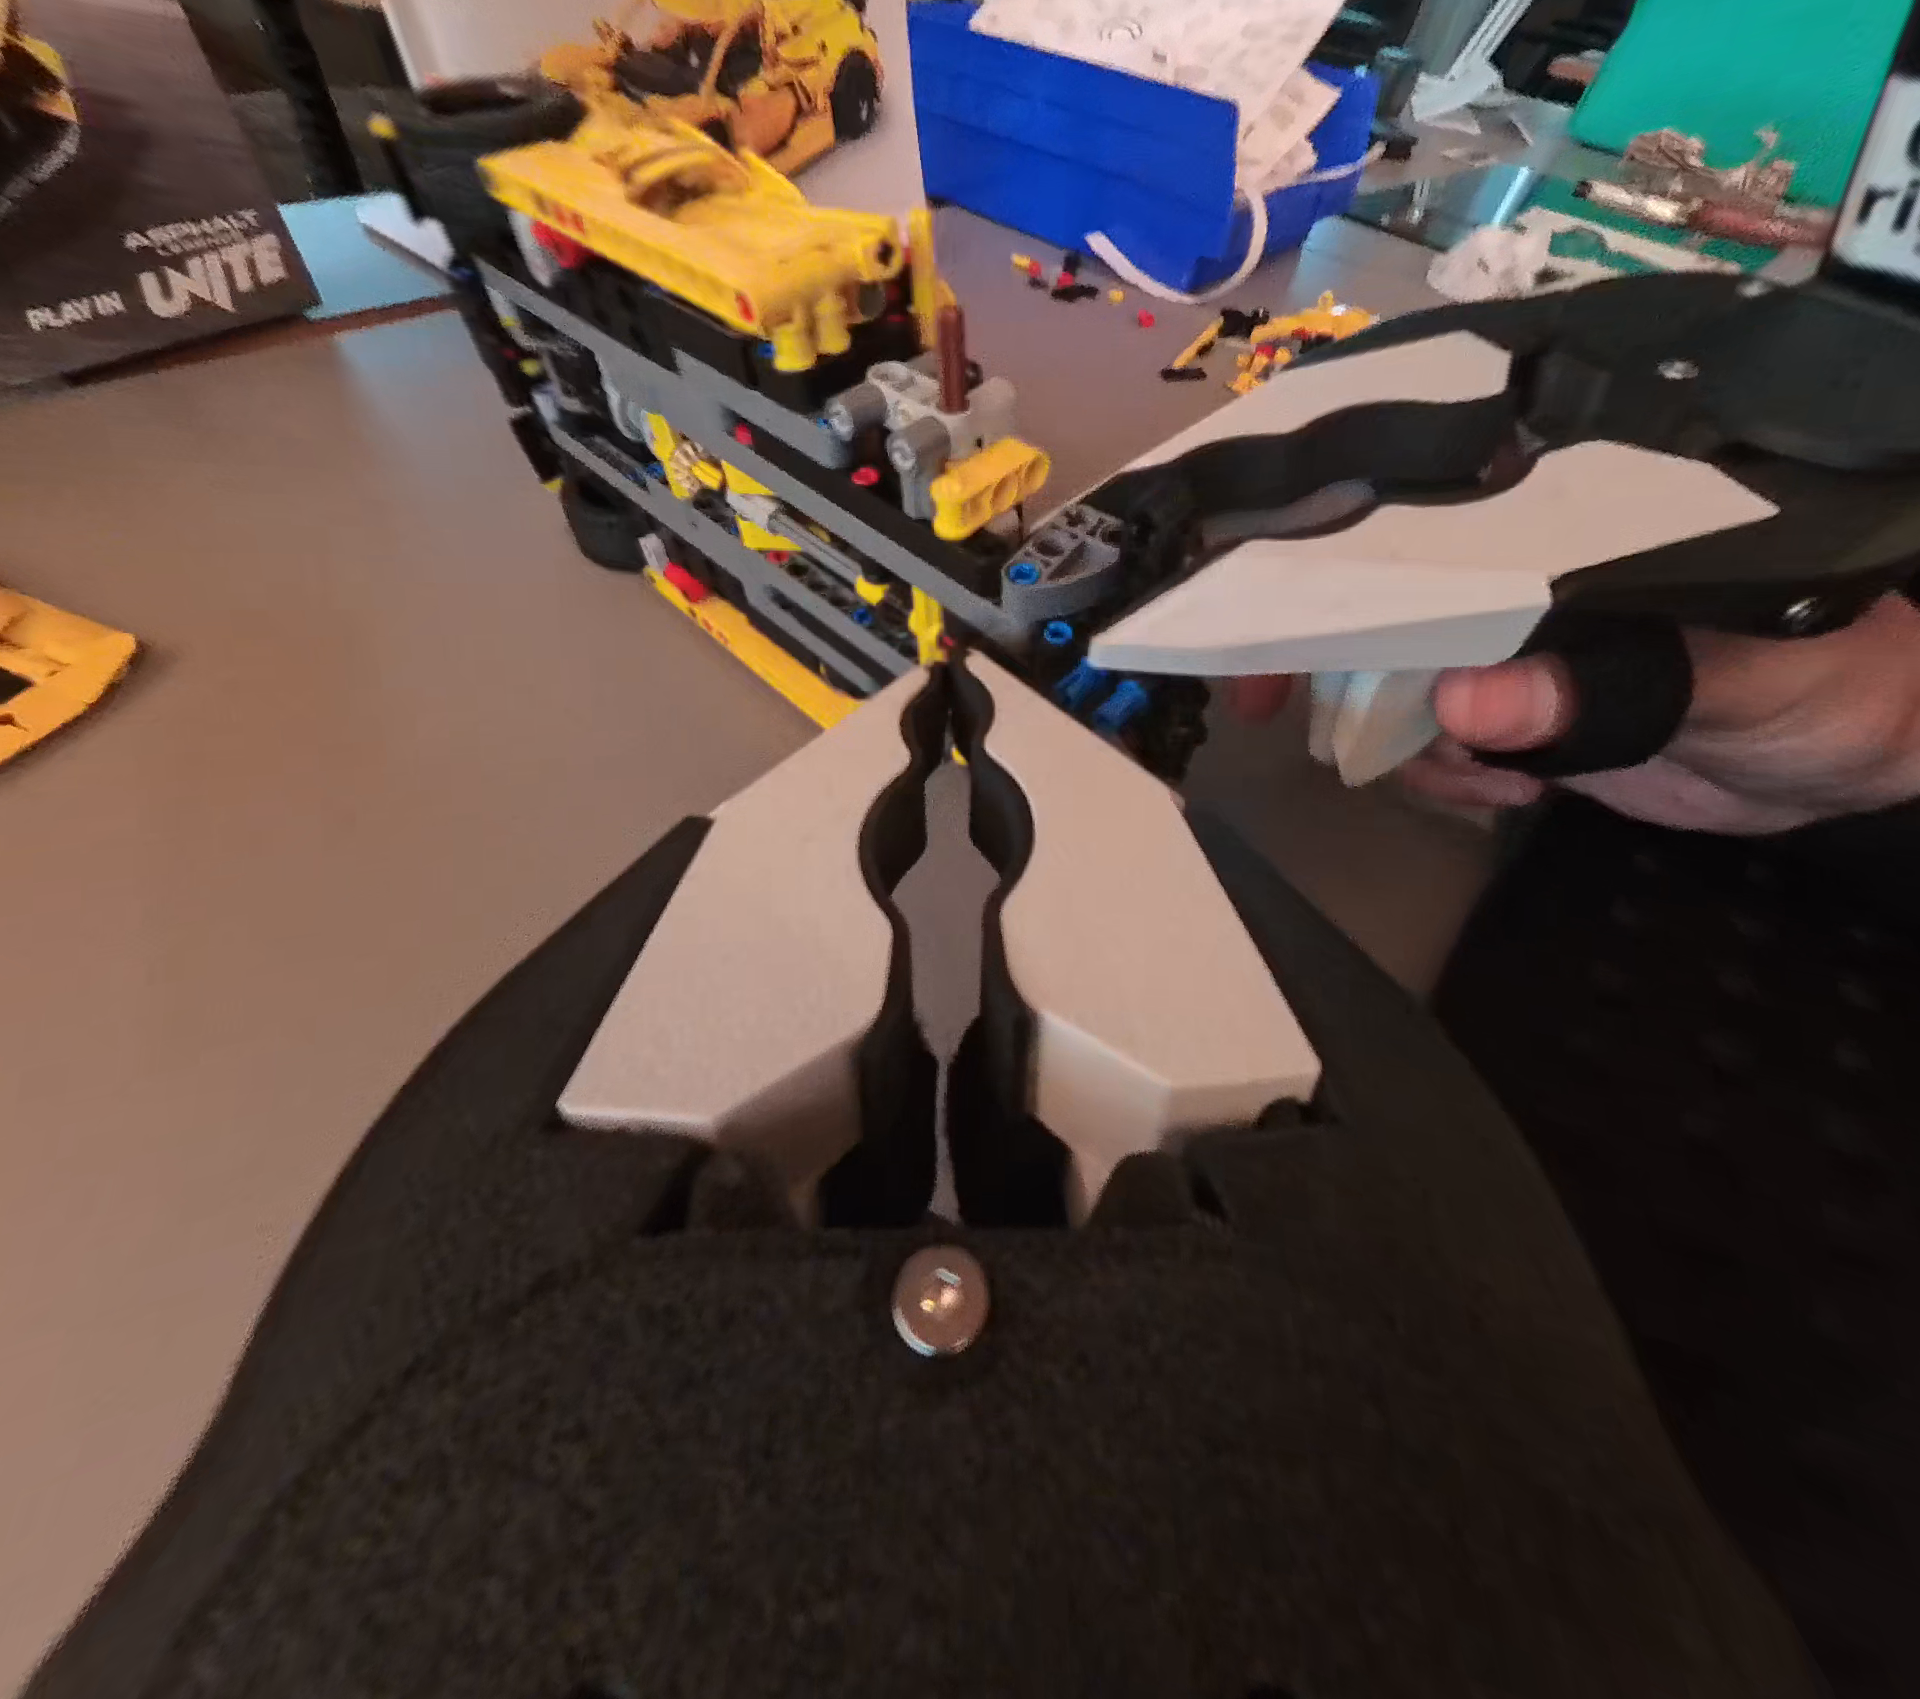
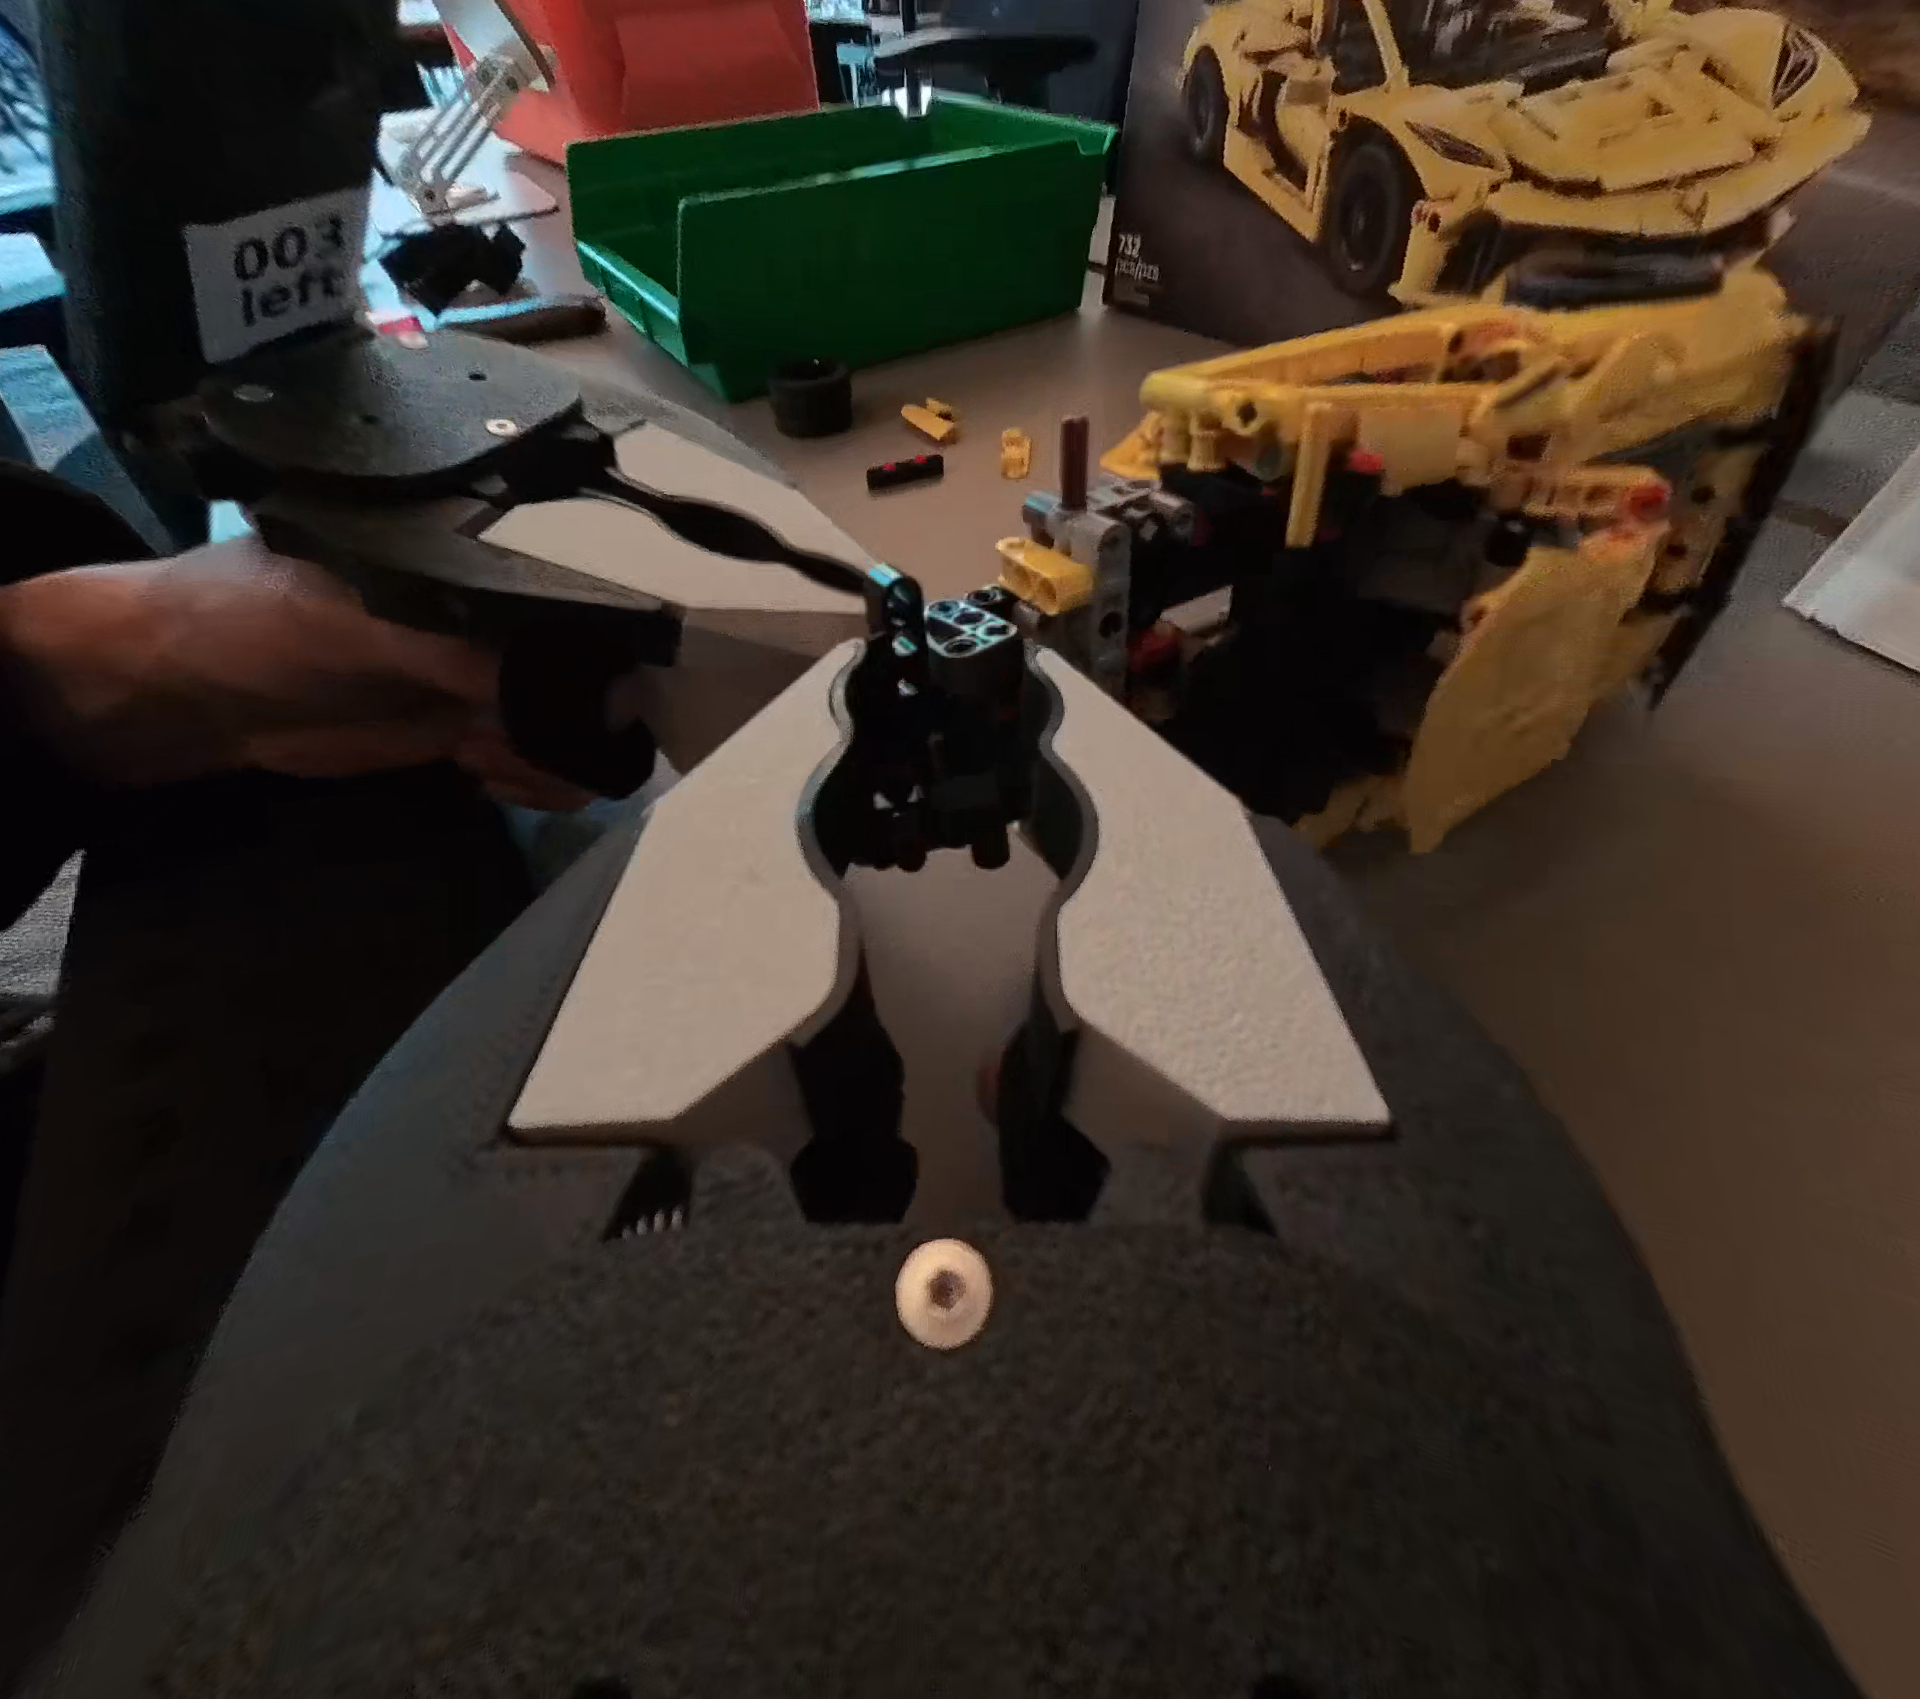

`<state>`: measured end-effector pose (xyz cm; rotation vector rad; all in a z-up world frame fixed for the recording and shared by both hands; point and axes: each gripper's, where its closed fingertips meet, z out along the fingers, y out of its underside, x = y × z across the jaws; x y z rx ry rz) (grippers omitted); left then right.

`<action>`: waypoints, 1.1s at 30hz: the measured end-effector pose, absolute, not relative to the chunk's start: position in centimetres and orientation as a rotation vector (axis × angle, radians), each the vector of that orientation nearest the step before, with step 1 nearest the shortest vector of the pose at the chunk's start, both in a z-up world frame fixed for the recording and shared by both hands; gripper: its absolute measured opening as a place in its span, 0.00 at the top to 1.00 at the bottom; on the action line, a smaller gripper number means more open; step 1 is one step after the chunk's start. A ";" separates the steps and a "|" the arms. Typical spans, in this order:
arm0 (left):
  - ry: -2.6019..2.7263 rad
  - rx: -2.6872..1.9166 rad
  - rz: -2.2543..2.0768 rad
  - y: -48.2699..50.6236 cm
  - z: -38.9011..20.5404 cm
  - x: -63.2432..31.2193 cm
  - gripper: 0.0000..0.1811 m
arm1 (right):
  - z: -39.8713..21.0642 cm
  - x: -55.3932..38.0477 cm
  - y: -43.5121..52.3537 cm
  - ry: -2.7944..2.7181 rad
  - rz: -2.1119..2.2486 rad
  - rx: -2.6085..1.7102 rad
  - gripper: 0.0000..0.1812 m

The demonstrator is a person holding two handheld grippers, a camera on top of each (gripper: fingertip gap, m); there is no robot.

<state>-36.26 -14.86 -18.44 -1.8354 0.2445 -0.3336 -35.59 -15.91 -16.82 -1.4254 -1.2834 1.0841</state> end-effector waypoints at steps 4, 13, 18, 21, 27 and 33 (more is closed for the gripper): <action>0.298 -1.870 -0.268 -14.8 -19.3 -35.9 1.00 | -17.9 -35.1 -15.6 -1.325 1.017 -1.467 0.87; 0.306 -1.782 -0.468 -15.8 -17.8 -35.3 0.86 | -18.0 -33.8 -15.7 -1.183 1.669 -1.724 0.83; 0.464 -1.734 -0.403 -16.4 -17.7 -33.2 0.78 | -16.0 -33.4 -15.7 -0.918 2.330 -1.931 0.74; 0.539 -1.786 -0.244 -15.6 -19.1 -32.7 0.77 | -16.3 -33.5 -15.5 -0.903 2.441 -2.045 0.77; 0.555 -1.798 -0.119 -14.7 -19.2 -32.3 0.77 | -17.8 -33.8 -15.1 -1.034 2.207 -2.248 0.95; 0.574 -1.792 -0.122 -14.9 -19.3 -32.2 0.77 | -16.1 -33.4 -15.6 -1.014 2.358 -2.183 0.74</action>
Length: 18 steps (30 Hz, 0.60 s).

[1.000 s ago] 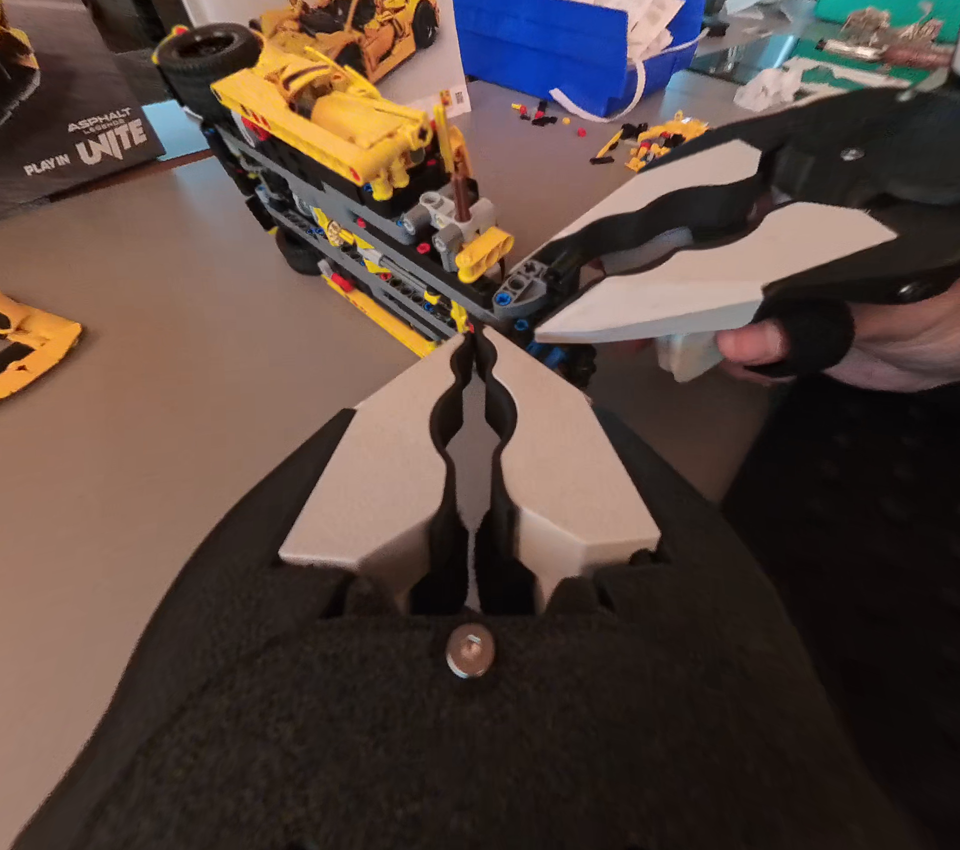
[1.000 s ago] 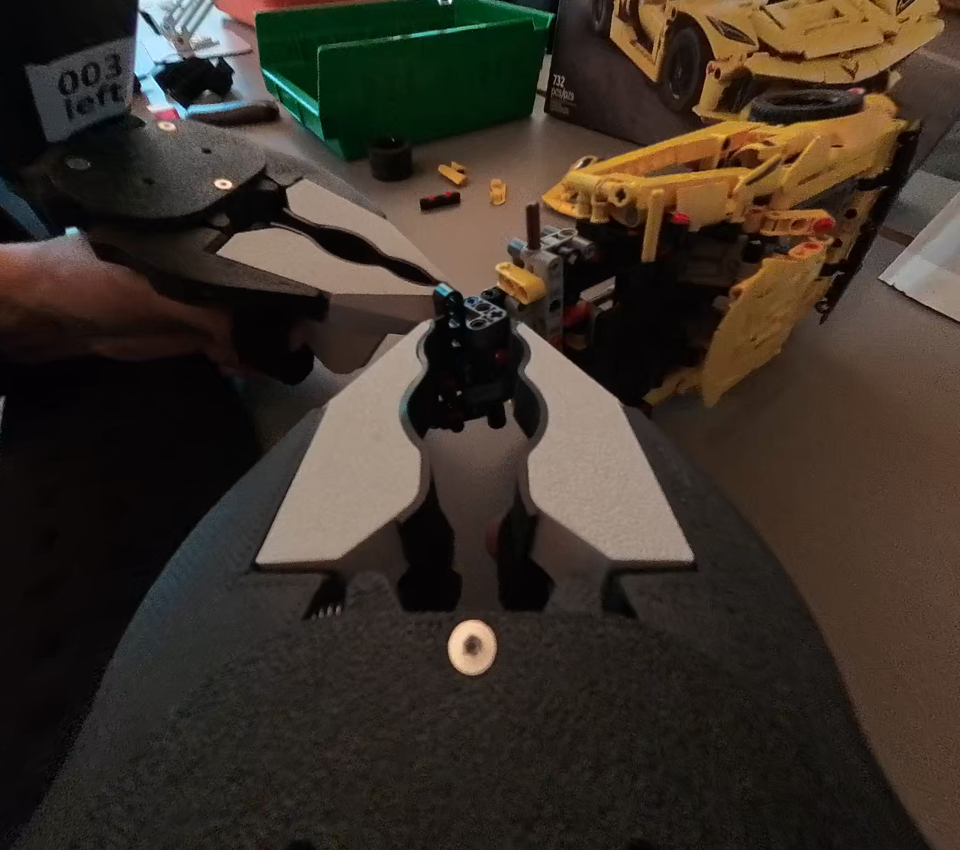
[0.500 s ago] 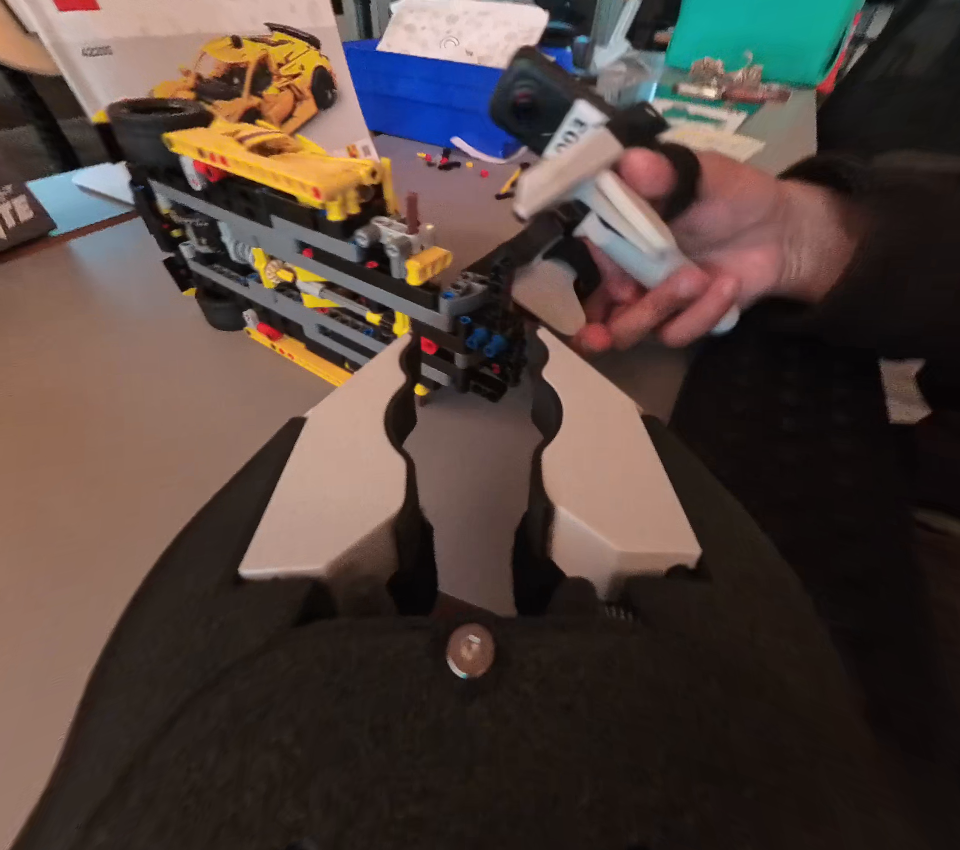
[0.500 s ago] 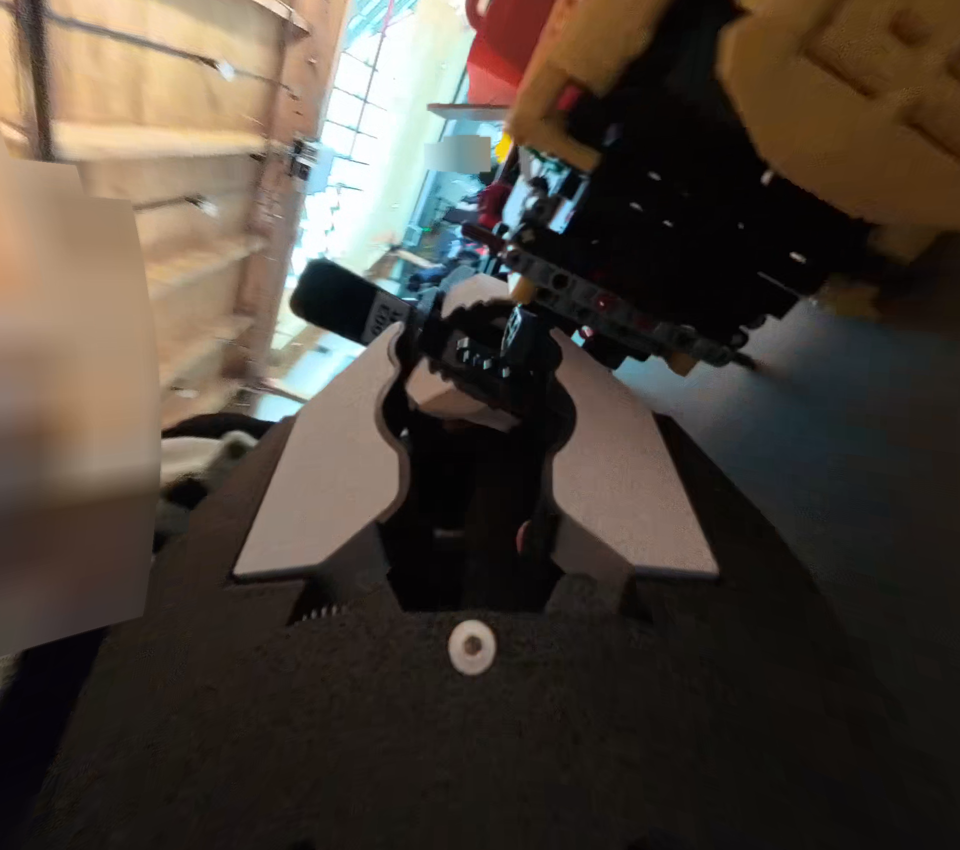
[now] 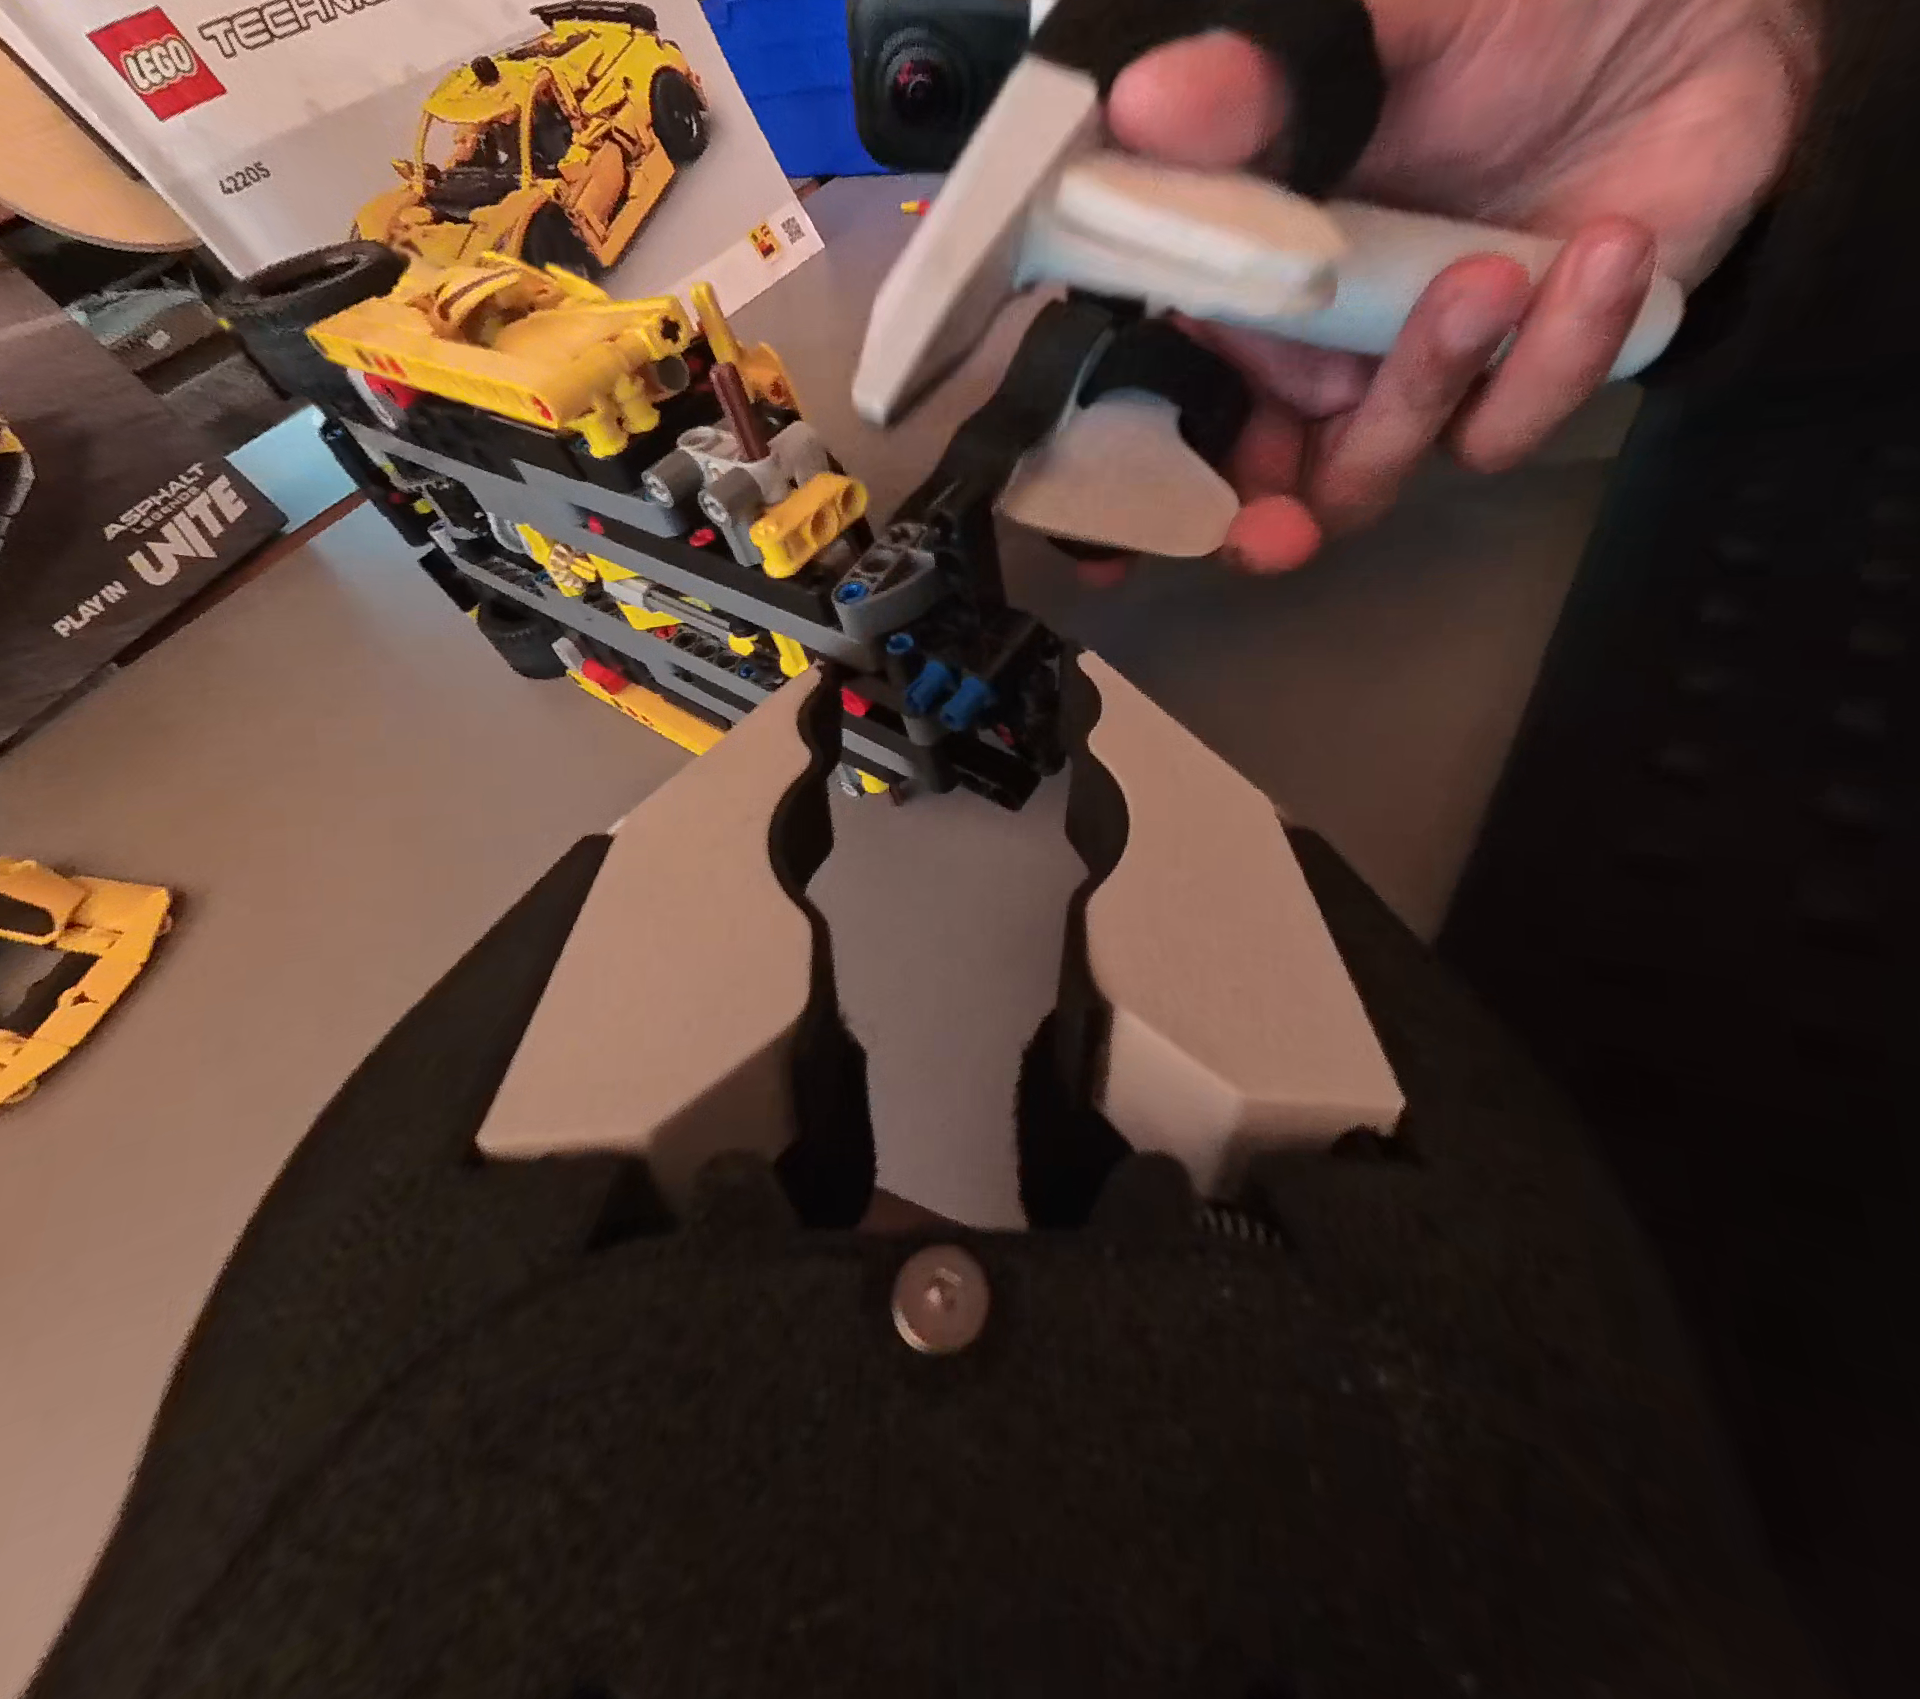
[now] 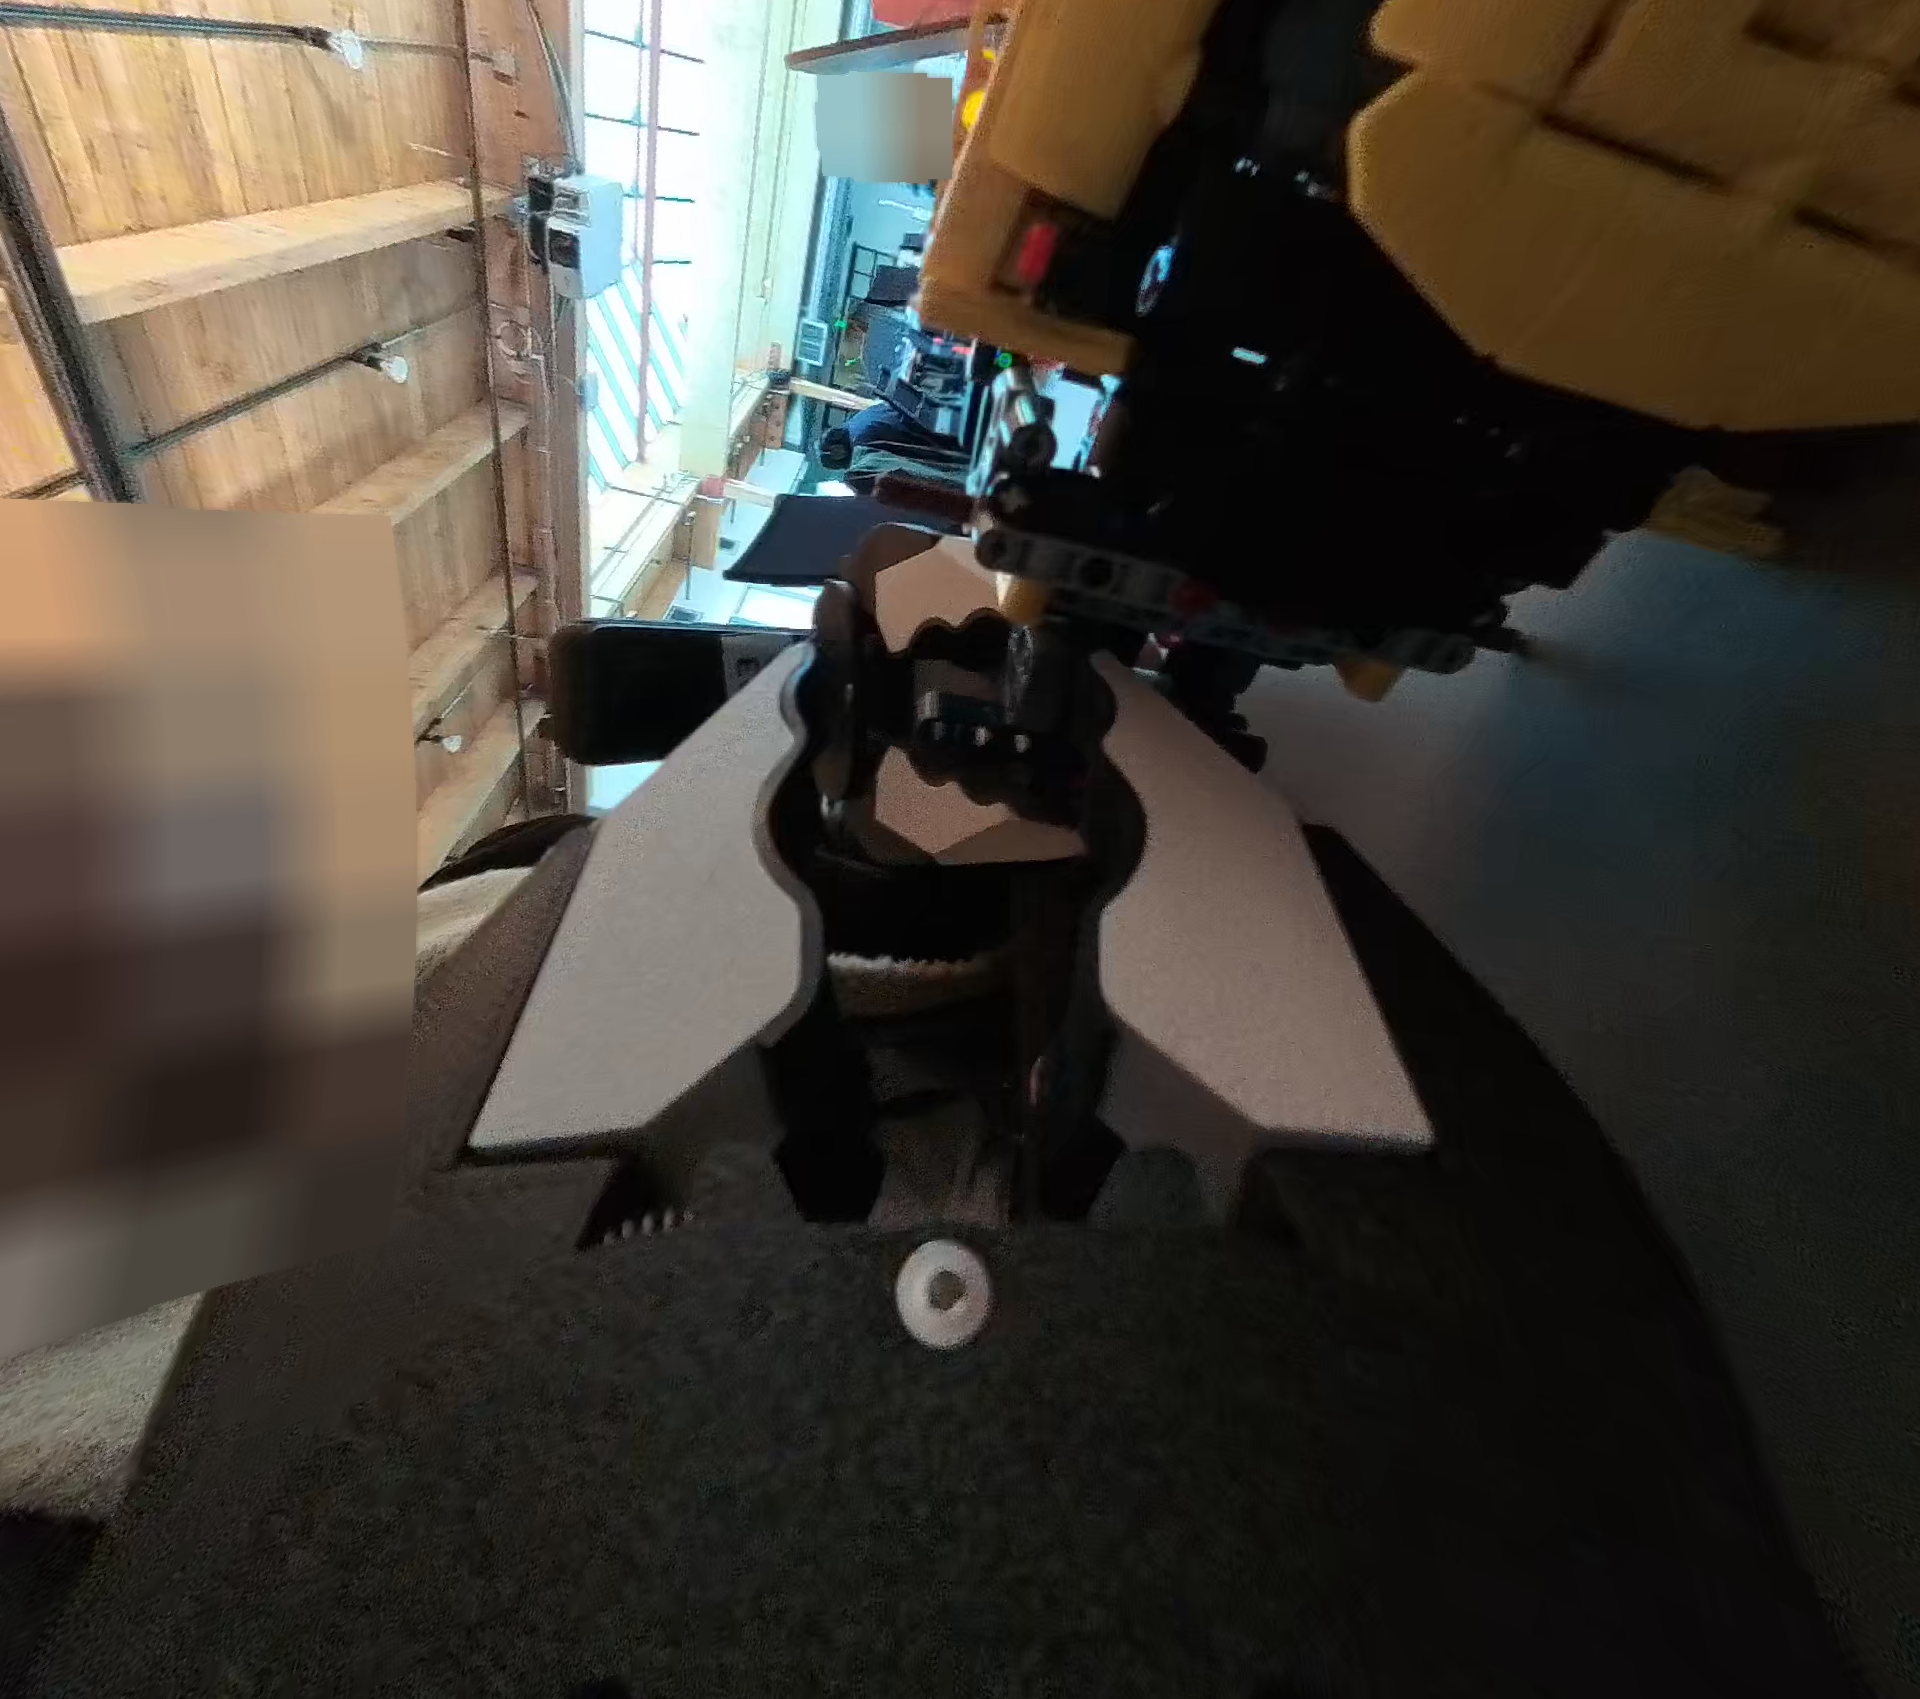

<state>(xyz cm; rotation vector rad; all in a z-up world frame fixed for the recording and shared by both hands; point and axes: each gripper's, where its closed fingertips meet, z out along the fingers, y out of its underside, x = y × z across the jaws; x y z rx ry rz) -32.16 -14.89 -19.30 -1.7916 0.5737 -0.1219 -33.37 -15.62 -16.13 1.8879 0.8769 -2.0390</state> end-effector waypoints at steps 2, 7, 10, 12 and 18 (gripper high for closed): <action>0.571 -1.794 -0.136 -14.9 -19.3 -32.1 0.77 | -16.6 -33.4 -15.6 0.925 -1.993 1.938 0.80; 0.543 -1.813 -0.182 -14.9 -19.4 -32.3 0.77 | -16.6 -33.6 -15.8 1.030 -1.987 1.942 0.78; 0.546 -1.812 -0.185 -14.9 -19.4 -32.2 0.77 | -16.8 -33.5 -15.9 1.121 -1.992 1.938 0.79; 0.549 -1.811 -0.179 -14.9 -19.4 -32.2 0.77 | -17.2 -33.5 -15.9 1.189 -2.001 1.950 0.83; 0.537 -1.815 -0.206 -14.9 -19.4 -32.3 0.77 | -17.0 -33.4 -16.0 1.245 -2.067 1.883 0.80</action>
